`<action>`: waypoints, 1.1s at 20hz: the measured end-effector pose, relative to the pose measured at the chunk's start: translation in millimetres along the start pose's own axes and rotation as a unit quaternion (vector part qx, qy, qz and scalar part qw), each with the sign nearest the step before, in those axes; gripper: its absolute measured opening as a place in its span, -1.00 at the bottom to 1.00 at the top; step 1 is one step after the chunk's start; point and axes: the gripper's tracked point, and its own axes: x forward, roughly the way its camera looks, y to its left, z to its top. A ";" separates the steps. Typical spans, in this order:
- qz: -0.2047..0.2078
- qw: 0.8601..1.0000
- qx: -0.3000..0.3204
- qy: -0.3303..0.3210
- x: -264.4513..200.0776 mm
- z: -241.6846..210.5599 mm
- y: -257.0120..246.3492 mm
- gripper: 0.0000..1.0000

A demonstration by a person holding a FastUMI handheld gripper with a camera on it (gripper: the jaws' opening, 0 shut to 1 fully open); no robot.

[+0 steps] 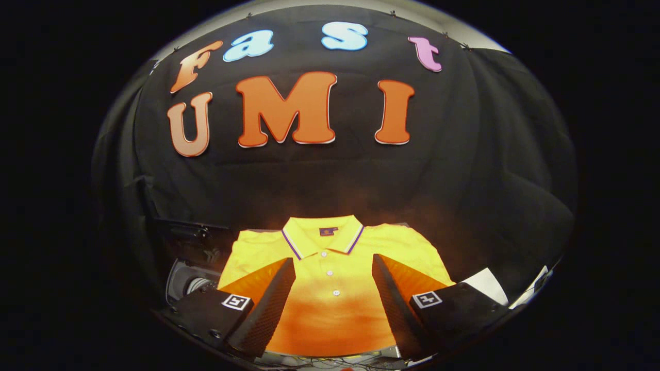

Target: Put the clothes into the washing machine and then close the washing machine lid.

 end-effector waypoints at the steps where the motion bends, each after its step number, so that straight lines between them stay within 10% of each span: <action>1: 0.006 1.000 0.001 0.013 11.1 -6.2 0.7 0.96; 22: 0.037 0.967 -0.011 0.254 68.1 -68.4 5.7 0.88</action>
